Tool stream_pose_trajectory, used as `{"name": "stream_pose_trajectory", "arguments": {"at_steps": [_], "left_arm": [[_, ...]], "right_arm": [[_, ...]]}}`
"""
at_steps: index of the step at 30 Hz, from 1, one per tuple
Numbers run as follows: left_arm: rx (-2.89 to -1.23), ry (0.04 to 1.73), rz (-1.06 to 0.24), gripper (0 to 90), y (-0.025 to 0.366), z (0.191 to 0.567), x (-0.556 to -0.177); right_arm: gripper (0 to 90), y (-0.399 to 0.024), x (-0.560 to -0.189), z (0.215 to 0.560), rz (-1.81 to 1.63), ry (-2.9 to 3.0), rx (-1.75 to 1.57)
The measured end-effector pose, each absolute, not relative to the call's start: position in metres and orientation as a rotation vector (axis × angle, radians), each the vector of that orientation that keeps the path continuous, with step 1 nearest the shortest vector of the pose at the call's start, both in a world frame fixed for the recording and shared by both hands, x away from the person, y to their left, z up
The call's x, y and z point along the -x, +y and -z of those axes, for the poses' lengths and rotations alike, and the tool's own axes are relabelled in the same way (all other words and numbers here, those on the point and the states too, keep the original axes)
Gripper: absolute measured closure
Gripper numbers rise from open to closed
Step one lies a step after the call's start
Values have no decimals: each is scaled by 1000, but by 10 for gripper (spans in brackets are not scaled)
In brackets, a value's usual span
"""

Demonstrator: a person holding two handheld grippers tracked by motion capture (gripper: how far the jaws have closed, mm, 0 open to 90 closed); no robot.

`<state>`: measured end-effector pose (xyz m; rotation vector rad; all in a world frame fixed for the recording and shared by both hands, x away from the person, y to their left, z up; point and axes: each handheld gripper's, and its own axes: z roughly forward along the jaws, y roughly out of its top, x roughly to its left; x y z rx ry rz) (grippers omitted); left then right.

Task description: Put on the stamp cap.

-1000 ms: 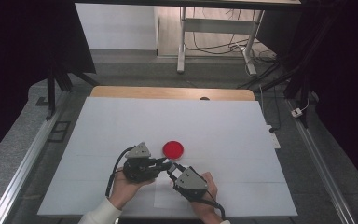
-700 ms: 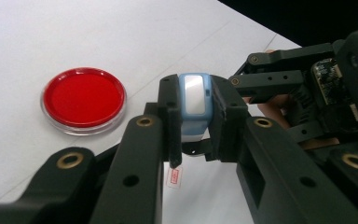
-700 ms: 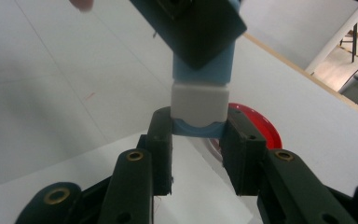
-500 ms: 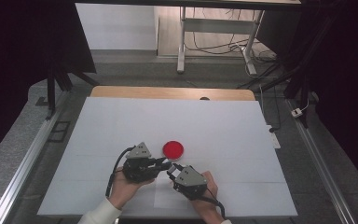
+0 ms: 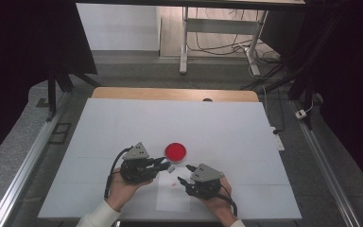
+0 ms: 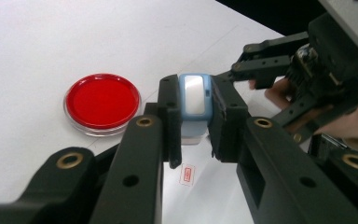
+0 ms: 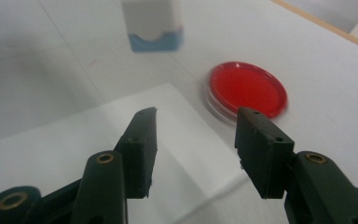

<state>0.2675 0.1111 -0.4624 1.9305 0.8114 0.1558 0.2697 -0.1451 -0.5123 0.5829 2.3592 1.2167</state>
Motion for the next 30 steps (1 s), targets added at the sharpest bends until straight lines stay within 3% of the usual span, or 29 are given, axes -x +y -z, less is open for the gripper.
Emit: {"name": "stream_pose_trajectory", "arguments": {"at_steps": [13, 30], "left_arm": [[-1936, 810, -187, 758, 116, 461, -266], [-1922, 811, -216, 758, 124, 458, -267]], "right_arm": [[486, -219, -276, 503, -1184, 2322, -696], [494, -271, -268, 506, -1140, 2276, -779]]}}
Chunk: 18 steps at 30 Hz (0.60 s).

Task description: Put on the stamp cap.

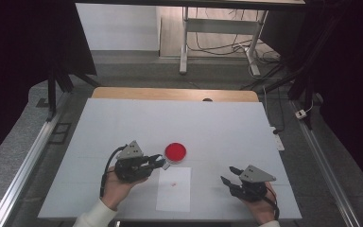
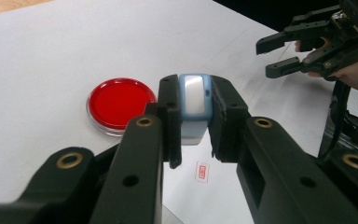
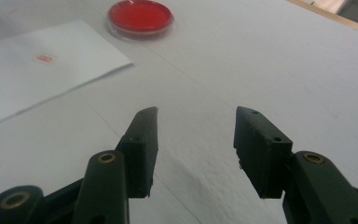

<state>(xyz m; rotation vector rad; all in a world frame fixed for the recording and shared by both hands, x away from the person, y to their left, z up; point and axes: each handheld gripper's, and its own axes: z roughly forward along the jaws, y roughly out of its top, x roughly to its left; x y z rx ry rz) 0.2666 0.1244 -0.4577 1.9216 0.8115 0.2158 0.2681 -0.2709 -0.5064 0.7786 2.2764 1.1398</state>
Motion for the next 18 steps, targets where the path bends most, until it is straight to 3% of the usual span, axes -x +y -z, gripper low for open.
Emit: {"name": "stream_pose_trajectory", "arguments": {"at_steps": [18], "left_arm": [[-1918, 837, -273, 757, 133, 456, -271]], "right_arm": [[496, -293, -271, 510, -1137, 2247, -845]]}}
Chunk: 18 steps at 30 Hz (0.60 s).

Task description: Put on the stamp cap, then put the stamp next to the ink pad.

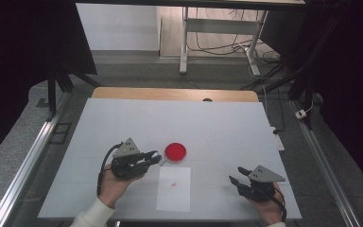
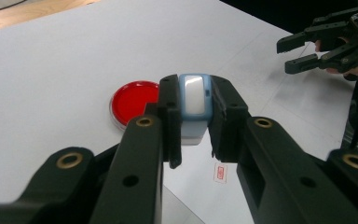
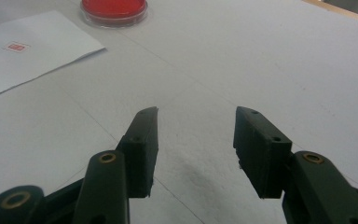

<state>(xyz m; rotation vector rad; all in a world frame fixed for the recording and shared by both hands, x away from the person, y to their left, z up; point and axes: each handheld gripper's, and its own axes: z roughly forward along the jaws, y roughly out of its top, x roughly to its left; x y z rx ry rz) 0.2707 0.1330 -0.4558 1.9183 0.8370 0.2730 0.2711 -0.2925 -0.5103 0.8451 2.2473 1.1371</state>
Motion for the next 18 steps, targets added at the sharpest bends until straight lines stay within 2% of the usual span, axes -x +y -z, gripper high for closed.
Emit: {"name": "stream_pose_trajectory", "arguments": {"at_steps": [18], "left_arm": [[-1952, 891, -303, 757, 136, 460, -295]], "right_arm": [[496, -294, -273, 511, -1135, 2245, -856]]}}
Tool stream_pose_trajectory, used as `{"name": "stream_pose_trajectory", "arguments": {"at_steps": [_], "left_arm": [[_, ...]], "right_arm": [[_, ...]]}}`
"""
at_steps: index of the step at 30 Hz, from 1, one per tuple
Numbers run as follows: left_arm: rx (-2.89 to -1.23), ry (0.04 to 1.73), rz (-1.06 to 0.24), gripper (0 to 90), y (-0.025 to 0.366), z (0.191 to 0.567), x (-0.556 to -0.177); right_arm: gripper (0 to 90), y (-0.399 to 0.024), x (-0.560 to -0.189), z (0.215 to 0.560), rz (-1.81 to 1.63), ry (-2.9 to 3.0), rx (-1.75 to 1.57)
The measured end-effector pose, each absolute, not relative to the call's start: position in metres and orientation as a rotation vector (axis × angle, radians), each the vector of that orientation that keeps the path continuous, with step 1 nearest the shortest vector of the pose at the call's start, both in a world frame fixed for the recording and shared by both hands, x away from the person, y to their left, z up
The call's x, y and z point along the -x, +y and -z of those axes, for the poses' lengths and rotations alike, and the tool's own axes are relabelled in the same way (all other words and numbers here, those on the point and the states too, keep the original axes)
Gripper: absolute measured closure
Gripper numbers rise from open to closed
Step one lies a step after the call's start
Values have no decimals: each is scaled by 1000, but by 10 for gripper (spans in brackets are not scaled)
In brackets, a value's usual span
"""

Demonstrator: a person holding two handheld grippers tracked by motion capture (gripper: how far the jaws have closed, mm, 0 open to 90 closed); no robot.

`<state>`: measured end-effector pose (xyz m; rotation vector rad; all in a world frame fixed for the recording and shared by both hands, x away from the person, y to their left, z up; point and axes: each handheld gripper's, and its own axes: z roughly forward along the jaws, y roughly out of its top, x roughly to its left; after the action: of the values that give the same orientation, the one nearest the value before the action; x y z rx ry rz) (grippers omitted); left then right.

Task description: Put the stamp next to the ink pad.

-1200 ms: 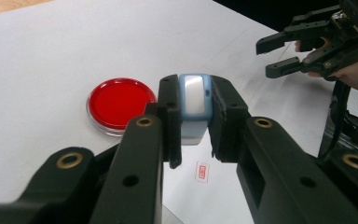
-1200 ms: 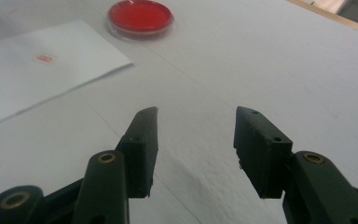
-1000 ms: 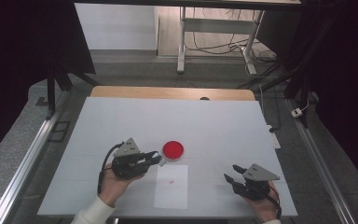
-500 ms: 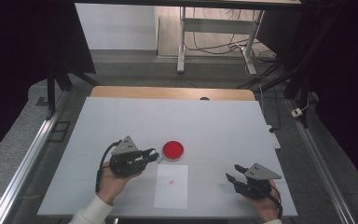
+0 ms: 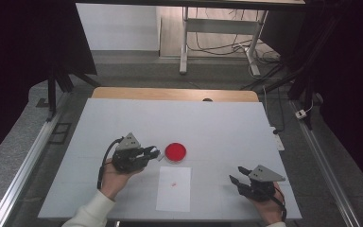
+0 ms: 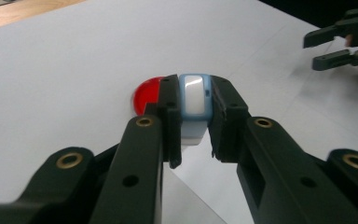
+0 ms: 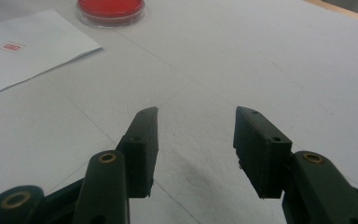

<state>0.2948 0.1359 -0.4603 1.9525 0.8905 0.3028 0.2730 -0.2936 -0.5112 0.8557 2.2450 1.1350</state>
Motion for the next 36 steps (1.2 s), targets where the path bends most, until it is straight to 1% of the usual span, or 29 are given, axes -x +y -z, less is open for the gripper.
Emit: {"name": "stream_pose_trajectory", "arguments": {"at_steps": [11, 17, 26, 36], "left_arm": [[-2020, 1005, -346, 756, 136, 473, -334], [-2057, 1036, -364, 756, 132, 477, -351], [-2095, 1048, -387, 755, 123, 484, -364], [-2122, 1093, -373, 755, 118, 498, -375]], "right_arm": [[496, -292, -274, 512, -1121, 2257, -855], [495, -293, -275, 513, -1113, 2257, -859], [494, -293, -276, 515, -1120, 2263, -862], [493, -293, -276, 515, -1118, 2265, -863]]}}
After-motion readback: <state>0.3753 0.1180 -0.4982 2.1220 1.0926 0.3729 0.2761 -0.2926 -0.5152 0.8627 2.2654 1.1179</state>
